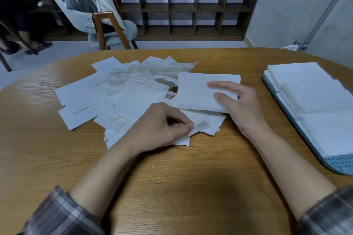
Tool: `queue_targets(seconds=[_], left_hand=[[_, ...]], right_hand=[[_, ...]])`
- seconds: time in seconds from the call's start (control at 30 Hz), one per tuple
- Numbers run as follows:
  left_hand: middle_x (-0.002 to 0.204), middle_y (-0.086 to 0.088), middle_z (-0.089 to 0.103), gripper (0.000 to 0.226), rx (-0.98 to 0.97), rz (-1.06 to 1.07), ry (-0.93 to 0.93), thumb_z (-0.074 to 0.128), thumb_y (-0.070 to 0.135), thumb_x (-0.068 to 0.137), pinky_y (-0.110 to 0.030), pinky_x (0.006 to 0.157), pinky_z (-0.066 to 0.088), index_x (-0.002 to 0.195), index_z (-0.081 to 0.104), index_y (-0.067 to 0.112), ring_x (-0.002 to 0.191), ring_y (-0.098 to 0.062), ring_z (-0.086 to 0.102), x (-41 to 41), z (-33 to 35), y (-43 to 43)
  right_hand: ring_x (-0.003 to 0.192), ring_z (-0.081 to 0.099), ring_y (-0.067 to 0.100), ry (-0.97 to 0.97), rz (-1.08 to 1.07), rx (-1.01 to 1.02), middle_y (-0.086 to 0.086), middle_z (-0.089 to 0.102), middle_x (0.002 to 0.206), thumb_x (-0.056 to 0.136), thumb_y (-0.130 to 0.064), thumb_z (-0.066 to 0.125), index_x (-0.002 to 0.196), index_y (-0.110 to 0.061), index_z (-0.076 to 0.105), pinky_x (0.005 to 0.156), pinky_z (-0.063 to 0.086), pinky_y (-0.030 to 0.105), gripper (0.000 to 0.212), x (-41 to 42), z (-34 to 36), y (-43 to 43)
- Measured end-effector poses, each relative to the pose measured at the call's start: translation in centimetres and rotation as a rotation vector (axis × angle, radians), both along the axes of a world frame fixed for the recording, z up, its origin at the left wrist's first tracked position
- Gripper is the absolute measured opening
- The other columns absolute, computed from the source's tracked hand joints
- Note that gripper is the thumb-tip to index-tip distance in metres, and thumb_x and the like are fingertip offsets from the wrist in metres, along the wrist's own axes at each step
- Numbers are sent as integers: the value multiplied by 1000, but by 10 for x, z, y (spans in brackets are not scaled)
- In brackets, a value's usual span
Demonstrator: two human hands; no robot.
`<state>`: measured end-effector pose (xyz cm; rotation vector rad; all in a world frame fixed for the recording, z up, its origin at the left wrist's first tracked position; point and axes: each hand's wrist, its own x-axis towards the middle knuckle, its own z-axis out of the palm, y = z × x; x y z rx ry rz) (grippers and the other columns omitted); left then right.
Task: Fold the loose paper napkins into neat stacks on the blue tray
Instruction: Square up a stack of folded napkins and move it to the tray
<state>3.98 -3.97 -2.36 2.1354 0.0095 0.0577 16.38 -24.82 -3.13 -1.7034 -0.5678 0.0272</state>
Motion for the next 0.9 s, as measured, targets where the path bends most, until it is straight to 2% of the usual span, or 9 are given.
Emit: queue_targets(seconds=[0.1, 0.23, 0.4, 0.47, 0.53, 0.67, 0.77, 0.83, 0.9], left_hand=[[75, 10, 76, 8, 6, -26, 40, 81, 22, 92, -17, 65, 46, 86, 86, 27, 67, -5, 63, -1, 0, 0], [82, 15, 78, 8, -4, -48, 31, 79, 25, 95, -17, 72, 47, 89, 84, 28, 76, -3, 68, 0, 1, 3], [74, 21, 66, 14, -99, -29, -95, 69, 17, 102, -10, 70, 38, 90, 76, 20, 70, 3, 57, -1, 7, 1], [70, 12, 56, 17, -153, -12, -151, 62, 16, 106, -13, 66, 34, 91, 71, 16, 66, -3, 48, -1, 10, 0], [67, -5, 47, 17, -175, 15, -198, 60, 18, 108, -16, 62, 31, 93, 68, 16, 64, -9, 40, 0, 11, -1], [57, 6, 34, 15, -236, 133, -262, 61, 16, 107, -11, 56, 29, 95, 71, 14, 53, -7, 31, 1, 13, -3], [64, -21, 27, 16, -311, 177, -315, 61, 22, 108, -22, 57, 28, 99, 71, 14, 56, -19, 27, 1, 13, -1], [67, -28, 38, 17, -376, 173, -318, 61, 27, 108, -31, 61, 31, 101, 71, 15, 60, -28, 35, 1, 12, 1], [73, -13, 61, 14, -360, 166, -346, 63, 23, 106, -32, 68, 42, 100, 73, 15, 70, -22, 57, 2, 10, -2]], right_hand=[[121, 63, -6, 0, 7, 2, -19, 77, 118, 97, 1, 65, 114, -22, 81, 100, 44, 8, 33, -1, 0, 0], [122, 64, -4, -5, 17, 3, -19, 77, 118, 97, 1, 65, 114, -22, 81, 106, 45, 16, 33, -1, -1, 0], [121, 65, -3, 11, 65, 26, -17, 78, 117, 100, -5, 64, 113, -21, 81, 100, 45, 14, 27, -2, 2, 1], [119, 65, -3, 28, 89, 45, -15, 78, 116, 102, -10, 63, 111, -21, 81, 95, 42, 9, 23, -4, 4, 2], [117, 65, -3, 33, 95, 55, -15, 79, 114, 103, -14, 62, 109, -20, 81, 93, 41, 6, 21, -5, 4, 3], [117, 65, -2, 25, 88, 59, -14, 79, 114, 104, -18, 64, 109, -20, 81, 93, 41, 6, 19, -4, 4, 2], [122, 66, 3, 8, 136, 34, -12, 78, 117, 104, -26, 64, 110, -21, 81, 100, 43, 13, 19, -6, 5, 1], [122, 67, 5, 9, 194, 30, -11, 79, 116, 101, -37, 66, 109, -21, 81, 101, 43, 13, 24, -9, 7, 2], [116, 69, 4, 21, 252, 20, -11, 80, 112, 93, -49, 66, 105, -23, 81, 97, 44, 11, 33, -13, 9, 3]])
